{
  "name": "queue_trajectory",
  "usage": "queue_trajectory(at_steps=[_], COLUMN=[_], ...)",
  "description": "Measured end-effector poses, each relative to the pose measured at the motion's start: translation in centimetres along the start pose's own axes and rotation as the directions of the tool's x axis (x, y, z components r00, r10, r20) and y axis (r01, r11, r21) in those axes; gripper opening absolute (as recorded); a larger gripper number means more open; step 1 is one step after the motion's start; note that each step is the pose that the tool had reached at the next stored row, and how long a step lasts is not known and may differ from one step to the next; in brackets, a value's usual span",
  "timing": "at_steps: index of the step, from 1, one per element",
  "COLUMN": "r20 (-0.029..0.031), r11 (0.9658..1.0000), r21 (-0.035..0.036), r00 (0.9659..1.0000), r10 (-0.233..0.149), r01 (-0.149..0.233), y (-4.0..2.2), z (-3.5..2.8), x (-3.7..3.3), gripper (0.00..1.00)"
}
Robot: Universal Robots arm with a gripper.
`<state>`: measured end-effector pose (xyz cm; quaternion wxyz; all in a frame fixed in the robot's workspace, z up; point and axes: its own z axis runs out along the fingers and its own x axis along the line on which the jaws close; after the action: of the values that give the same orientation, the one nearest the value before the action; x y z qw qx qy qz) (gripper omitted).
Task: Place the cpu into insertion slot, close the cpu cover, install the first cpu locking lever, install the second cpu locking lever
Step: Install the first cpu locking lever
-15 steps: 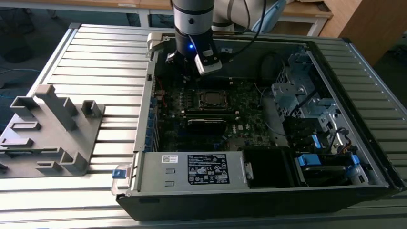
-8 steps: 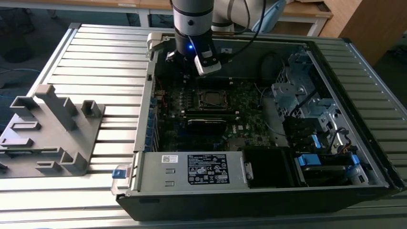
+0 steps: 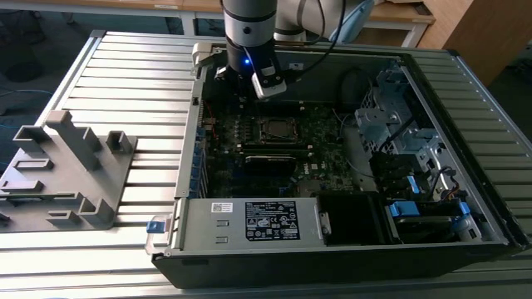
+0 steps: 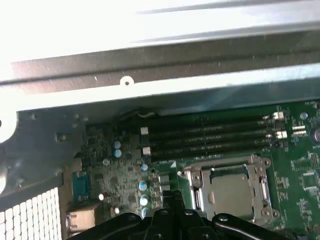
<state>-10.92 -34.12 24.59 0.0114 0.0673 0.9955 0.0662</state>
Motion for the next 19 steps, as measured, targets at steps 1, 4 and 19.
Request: queue_trajectory(at_steps=[1,4,19], r20=[-0.0012,-0.0041,-0.0134], r11=[1.0000,0.9995,0.9950], r21=[-0.0078,-0.0312,-0.0997], r00=[1.0000,1.0000,0.9999], r10=[0.000,0.001,0.002], r01=[0.000,-0.001,-0.004], y=[0.00,-0.03,0.00], z=[0.00,0.00,-0.44], x=[0.03,0.17,0.20], gripper=[0.11,0.11,0.11])
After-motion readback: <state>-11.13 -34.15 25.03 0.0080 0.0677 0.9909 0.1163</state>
